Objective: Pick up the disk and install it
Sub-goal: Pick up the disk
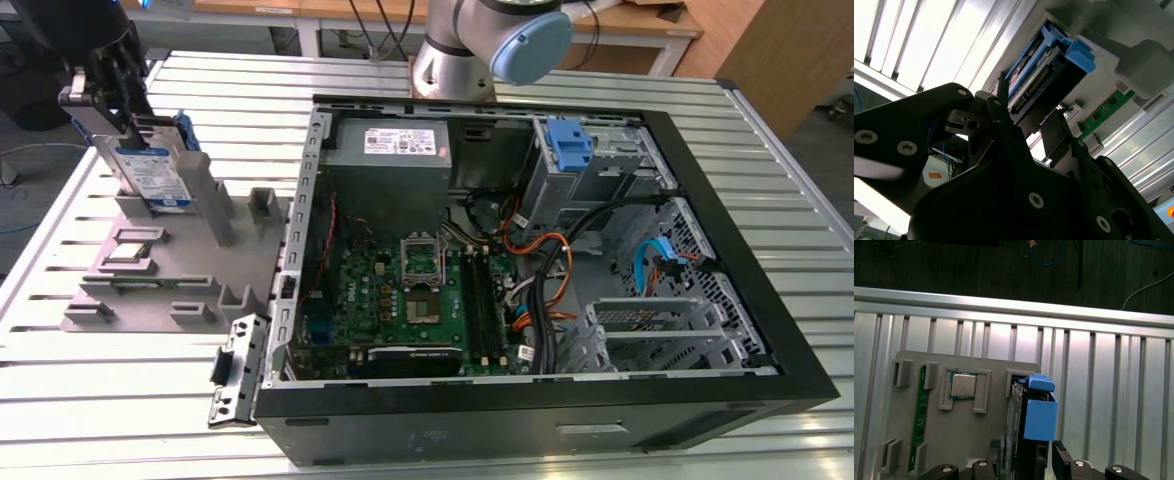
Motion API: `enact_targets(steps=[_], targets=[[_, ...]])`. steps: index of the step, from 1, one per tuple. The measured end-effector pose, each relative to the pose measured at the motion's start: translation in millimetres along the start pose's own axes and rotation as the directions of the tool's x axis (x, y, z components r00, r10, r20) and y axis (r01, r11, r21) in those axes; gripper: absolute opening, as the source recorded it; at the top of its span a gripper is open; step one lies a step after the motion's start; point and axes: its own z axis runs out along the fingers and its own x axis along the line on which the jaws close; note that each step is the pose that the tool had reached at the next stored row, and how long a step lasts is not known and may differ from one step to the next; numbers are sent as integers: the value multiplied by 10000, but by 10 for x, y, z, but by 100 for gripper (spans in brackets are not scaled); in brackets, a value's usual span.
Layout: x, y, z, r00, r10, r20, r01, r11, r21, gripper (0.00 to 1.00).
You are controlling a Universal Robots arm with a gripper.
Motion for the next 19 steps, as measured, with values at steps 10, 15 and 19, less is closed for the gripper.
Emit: enact_targets(steps=[10,15,19], targets=[[0,0,4,10000,0,0,0,10000,0,45],[4,0,6,10000,0,1,0,10000,2,45],[10,1,4,10000,0,0,0,10000,0,45]])
